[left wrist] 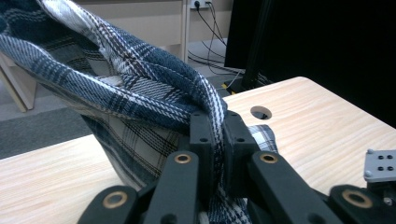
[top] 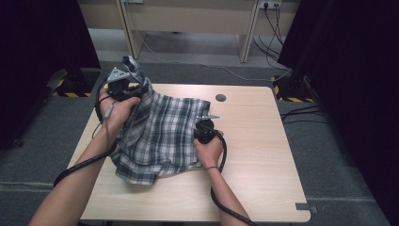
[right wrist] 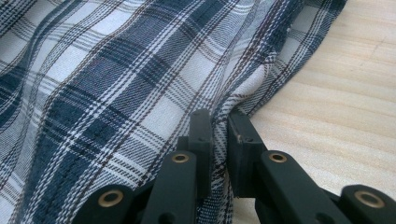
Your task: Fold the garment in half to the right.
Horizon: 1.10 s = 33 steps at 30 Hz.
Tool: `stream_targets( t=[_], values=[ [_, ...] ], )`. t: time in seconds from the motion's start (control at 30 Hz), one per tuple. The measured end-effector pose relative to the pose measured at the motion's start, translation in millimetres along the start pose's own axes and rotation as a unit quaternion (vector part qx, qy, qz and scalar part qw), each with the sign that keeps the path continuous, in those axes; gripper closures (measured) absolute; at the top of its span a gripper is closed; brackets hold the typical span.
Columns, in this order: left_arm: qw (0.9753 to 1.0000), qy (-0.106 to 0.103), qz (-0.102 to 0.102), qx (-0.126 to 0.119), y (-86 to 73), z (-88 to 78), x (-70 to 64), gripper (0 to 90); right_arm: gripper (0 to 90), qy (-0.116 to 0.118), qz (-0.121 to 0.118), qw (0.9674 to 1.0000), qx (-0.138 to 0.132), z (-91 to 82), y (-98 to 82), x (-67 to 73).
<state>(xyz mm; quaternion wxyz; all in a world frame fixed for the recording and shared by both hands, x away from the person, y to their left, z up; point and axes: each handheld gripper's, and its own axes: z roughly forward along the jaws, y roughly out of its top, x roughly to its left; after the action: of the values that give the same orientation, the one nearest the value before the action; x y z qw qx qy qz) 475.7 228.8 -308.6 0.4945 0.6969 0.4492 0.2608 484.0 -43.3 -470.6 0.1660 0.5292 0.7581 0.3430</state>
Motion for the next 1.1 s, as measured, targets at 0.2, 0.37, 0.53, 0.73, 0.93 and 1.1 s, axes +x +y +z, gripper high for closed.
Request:
stream_targets(
  t=[0.2,0.37,0.53,0.73,0.93,1.1],
  values=[
    [0.9999,-0.008,0.010,0.005,-1.5,6.8,-12.0,84.3,81.1,0.001,0.001,1.0000,0.002,-0.1,0.3,-0.3],
    [0.9997,-0.017,0.018,0.010,-5.6,13.7,-23.2,84.3,78.6,0.001,0.004,1.0000,0.002,-0.4,-0.1,-1.4],
    [0.9992,-0.022,0.028,0.017,-10.1,21.2,-33.0,84.3,71.7,0.000,0.011,0.9999,0.004,-2.8,-1.1,-5.5],
    [0.9985,-0.028,0.040,0.025,-15.5,29.9,-44.9,84.3,61.8,-0.002,0.021,0.9998,0.004,-9.1,-3.7,-12.3],
    [0.9975,-0.031,0.054,0.034,-18.7,37.1,-54.6,84.3,57.5,0.002,0.021,0.9998,-0.005,-17.1,-4.8,-15.1],
    [0.9969,-0.034,0.061,0.038,-20.9,41.7,-61.2,84.3,58.0,0.004,0.021,0.9998,-0.004,-19.2,-5.5,-15.6]
  ],
)
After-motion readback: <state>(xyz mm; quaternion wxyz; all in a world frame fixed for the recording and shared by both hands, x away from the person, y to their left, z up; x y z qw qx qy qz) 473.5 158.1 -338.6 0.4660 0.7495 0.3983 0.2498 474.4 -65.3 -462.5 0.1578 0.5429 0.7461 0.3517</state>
